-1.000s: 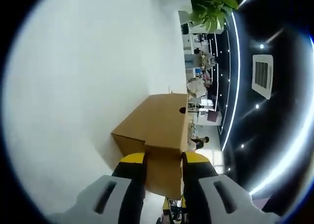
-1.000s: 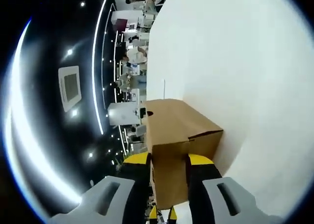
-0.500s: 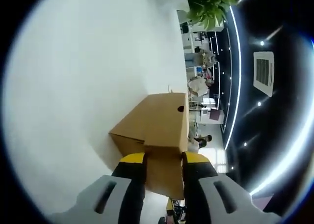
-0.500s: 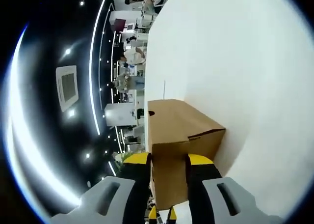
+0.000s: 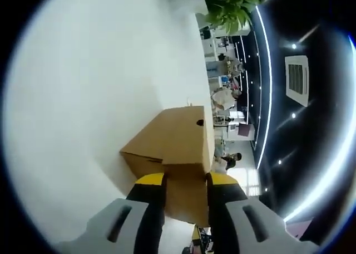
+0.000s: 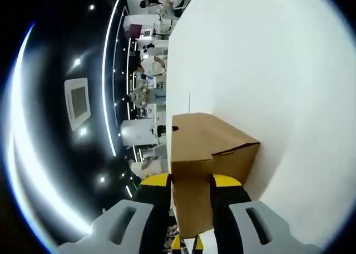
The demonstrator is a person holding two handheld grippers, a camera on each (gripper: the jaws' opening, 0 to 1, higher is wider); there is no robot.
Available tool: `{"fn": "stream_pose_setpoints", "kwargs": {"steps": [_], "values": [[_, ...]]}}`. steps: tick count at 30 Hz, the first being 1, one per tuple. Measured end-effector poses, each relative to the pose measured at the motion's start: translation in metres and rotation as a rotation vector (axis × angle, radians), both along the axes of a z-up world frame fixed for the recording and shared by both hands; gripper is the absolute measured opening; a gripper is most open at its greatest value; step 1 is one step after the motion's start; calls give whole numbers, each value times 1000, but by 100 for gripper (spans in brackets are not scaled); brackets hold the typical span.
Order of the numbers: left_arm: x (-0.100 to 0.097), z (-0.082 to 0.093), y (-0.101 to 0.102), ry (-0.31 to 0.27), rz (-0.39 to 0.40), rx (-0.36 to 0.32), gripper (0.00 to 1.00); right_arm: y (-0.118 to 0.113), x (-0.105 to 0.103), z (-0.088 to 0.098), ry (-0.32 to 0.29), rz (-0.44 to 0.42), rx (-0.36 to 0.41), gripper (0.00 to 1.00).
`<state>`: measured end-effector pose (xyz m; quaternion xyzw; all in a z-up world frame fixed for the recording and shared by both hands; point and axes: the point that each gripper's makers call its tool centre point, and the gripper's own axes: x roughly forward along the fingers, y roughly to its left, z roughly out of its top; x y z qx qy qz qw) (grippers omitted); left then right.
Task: Operate the shoe box by opening the lid, removing the specified soft item, and placing it in the target area until the item is outside and the box remains undamaged.
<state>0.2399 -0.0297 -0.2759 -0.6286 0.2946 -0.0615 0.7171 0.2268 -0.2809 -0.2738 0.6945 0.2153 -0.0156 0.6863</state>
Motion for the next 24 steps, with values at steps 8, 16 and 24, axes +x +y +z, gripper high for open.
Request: {"fn": "stream_pose_setpoints", "kwargs": {"steps": [8,16,24], "values": [[-1,10,-3,-31,-29,59,29,-3,2,13,-62,-16,12,25],[-2,33,-3,-118,-17,49,25,-2,7,30,-144,-30,69,25],[-1,45,-5,-190,-64,133,22,-1,12,40,-176,-24,61,24]]}}
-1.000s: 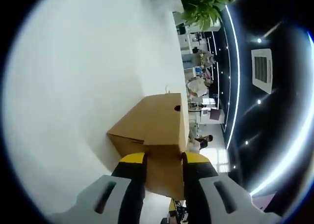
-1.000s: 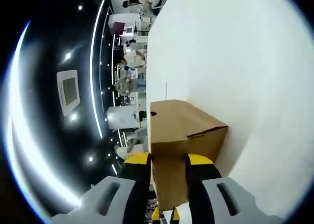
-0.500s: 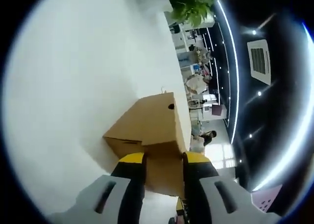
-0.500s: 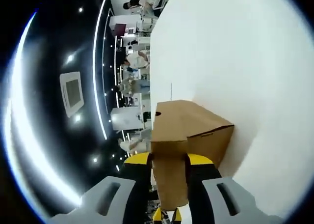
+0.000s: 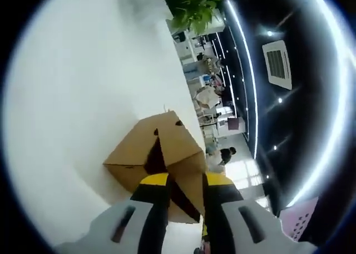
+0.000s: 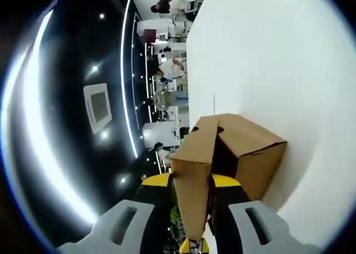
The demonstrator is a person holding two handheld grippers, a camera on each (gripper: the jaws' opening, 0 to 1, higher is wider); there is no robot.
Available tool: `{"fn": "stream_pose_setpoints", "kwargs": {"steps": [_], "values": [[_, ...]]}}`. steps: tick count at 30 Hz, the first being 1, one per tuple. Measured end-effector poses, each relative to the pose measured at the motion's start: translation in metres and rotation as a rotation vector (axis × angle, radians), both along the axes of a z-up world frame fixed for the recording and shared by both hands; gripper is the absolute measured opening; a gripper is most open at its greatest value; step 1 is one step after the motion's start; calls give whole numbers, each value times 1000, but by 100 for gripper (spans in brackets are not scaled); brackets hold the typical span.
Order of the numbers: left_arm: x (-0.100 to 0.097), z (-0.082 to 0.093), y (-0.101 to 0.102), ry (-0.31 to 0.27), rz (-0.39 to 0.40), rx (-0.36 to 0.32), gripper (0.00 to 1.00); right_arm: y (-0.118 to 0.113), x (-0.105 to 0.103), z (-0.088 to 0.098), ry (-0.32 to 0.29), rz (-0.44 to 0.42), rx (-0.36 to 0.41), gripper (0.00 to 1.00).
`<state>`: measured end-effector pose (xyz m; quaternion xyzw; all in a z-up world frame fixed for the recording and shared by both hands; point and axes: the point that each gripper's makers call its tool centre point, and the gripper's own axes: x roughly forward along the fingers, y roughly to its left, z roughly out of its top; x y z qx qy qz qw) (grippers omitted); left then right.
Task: Operate the shoe box by opening the lid, removing the specified soft item, and placing it in the target area until the item is outside and the box remains undamaged.
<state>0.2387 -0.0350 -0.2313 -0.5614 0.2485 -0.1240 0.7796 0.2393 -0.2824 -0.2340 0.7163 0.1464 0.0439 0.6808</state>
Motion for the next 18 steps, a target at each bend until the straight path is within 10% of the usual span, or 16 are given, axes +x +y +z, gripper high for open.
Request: {"fn": "stream_pose_setpoints", "kwargs": {"steps": [11,13,18], "values": [[-1,5,3,-114,-117,295,20,2,10,15,-36,-25,53,23],[-3,-1,8,-78,-92,272,20,2,12,18,-44,-29,62,23],[-10,-21,23,-45,-112,458,19,0,15,21,-55,-30,79,22]]}}
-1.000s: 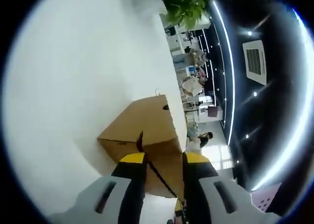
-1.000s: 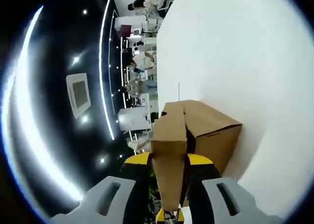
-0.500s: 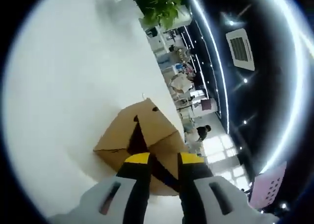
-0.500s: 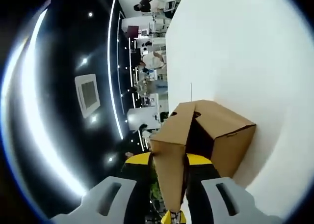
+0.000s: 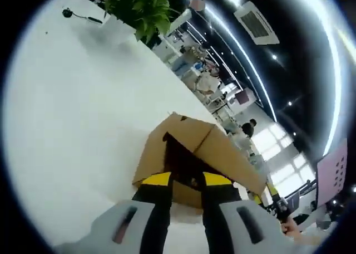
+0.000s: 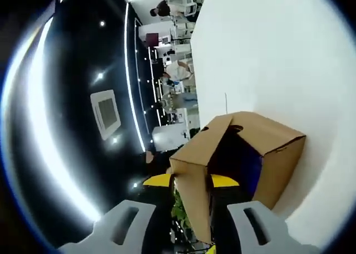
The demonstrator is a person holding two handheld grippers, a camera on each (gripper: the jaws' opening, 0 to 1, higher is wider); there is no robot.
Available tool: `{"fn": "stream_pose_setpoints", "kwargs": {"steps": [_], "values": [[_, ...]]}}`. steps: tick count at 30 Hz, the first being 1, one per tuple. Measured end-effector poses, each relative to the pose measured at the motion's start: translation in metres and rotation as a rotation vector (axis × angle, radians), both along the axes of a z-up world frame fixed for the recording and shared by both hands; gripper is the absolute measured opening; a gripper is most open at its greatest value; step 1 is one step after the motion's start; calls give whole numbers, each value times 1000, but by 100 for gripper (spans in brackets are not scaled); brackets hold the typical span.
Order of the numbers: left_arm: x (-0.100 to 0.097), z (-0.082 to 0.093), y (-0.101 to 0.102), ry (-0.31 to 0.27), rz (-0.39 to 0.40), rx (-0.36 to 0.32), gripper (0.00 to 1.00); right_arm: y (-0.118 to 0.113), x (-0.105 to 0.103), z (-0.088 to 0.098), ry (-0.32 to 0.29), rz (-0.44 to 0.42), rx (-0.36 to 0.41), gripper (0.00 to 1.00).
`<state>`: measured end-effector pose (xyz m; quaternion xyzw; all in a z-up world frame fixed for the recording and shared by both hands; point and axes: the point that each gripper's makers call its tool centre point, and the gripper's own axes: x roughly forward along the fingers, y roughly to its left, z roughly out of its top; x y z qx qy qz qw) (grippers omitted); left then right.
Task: Operate the shoe box by opening the lid, removing the specified soft item, and placing it in the target area until the item is outside and the box remains undamaged.
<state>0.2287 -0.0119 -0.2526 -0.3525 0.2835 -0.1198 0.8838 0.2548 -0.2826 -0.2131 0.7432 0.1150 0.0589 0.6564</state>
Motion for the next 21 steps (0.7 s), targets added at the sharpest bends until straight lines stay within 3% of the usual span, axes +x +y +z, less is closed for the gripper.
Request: {"fn": "stream_pose_setpoints", "kwargs": {"steps": [3,4,9,12,14,21], "values": [[4,-5,3,2,-30,94,19,-1,1,1,2,-2,-8,22],[7,-2,4,-20,-41,147,19,0,1,3,-2,-2,-14,22],[21,-1,2,-70,-98,281,20,0,3,6,-7,9,-52,22],[29,7,-3,-91,-99,266,20,1,2,7,-9,14,-73,22],[35,11,-3,-118,-114,300,21,2,2,8,-13,22,-101,22],[34,12,-4,-116,-128,295,21,2,2,10,-25,45,-170,20]]}}
